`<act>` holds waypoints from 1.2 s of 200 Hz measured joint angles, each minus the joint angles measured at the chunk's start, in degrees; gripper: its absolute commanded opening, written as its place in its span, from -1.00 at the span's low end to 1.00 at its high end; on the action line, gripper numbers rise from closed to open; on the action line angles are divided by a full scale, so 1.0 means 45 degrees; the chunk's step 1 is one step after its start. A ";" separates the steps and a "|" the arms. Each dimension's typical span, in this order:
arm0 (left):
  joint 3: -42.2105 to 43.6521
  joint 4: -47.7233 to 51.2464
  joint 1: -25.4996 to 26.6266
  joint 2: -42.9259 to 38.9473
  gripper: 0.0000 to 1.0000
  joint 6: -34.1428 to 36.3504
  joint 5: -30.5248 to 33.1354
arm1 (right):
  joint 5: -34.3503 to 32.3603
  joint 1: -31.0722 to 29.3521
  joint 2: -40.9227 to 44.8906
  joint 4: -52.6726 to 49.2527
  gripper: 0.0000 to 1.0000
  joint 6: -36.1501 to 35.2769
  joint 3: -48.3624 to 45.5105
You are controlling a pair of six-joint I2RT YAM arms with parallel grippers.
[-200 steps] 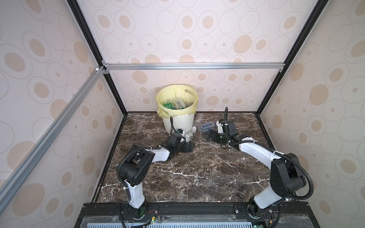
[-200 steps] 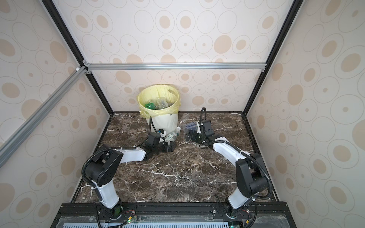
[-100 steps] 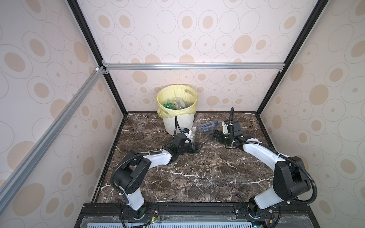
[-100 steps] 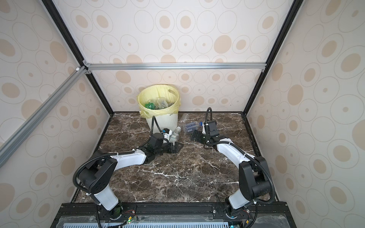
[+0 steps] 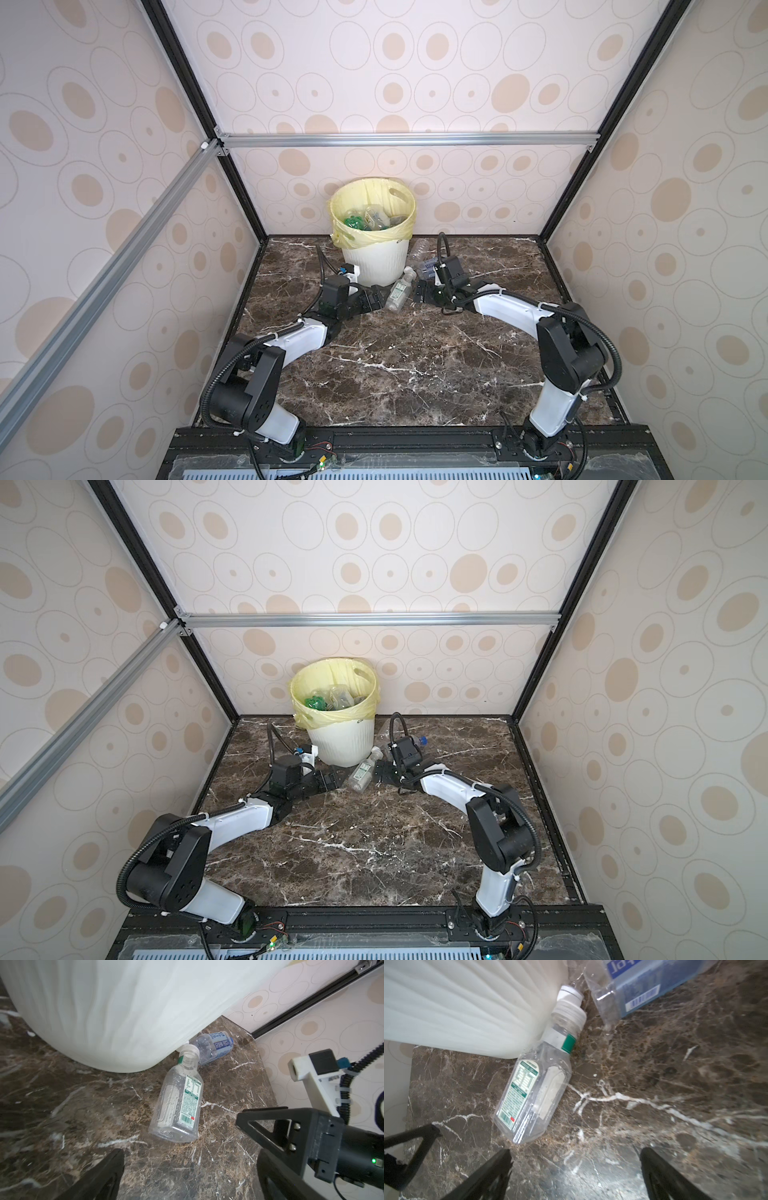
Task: Throw the plastic bottles in the bin
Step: 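Lower both grippers toward the small clear green-label bottle by the bin base, then close the right gripper around the body of the small clear bottle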
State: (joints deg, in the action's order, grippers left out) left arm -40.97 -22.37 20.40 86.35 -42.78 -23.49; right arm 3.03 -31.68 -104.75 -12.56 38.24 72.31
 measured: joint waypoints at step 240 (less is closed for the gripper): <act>0.1200 -0.1064 -0.1384 -0.0884 0.98 -0.1195 -0.1447 | -0.2866 -0.1248 -0.0899 -0.0588 1.00 0.0291 0.0515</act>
State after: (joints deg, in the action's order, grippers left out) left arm -35.57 -27.16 14.17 82.37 -48.16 -30.00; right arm -9.87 -37.30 -108.79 -15.20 39.55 74.63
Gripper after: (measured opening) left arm 0.991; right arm 0.999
